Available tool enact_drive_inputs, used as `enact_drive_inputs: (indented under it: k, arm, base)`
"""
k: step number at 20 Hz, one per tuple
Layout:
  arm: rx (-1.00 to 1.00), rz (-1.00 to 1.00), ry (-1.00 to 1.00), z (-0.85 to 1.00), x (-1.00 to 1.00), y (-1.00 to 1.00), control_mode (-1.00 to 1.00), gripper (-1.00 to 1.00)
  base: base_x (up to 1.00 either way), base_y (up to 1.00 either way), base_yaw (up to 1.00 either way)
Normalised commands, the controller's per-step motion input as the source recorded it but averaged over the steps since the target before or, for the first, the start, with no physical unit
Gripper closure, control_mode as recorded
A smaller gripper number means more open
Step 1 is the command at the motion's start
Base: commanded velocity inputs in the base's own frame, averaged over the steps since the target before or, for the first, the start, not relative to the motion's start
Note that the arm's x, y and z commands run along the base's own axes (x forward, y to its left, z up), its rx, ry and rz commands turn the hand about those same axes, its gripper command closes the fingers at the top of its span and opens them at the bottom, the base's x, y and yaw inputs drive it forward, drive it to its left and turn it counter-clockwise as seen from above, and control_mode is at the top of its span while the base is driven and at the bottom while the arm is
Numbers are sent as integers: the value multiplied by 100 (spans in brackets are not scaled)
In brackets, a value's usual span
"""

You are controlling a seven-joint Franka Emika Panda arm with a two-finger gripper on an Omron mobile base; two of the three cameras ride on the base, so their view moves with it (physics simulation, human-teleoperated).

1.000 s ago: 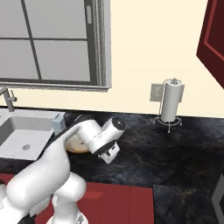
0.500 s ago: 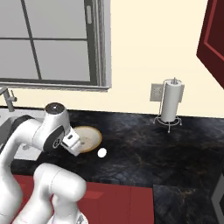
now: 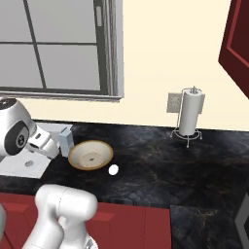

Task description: Gather the eggs and milk located in the vicinity of the sink area and place them right next to the bowl.

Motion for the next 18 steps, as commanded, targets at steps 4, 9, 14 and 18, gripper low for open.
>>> enact_drive_inputs:
  k: [4, 9, 14, 18]
  arm:
    - [13, 15, 0, -2, -1, 0, -100, -100]
    - [6, 17, 8, 12, 0, 0, -100, -100]
    - [0, 0, 0, 0, 0, 0, -100, -100]
    - [0, 0, 0, 0, 0, 0, -100, -100]
  base:
    - [0, 0, 0]
    - [0, 0, 0]
    - [0, 0, 0]
    - [0, 0, 0]
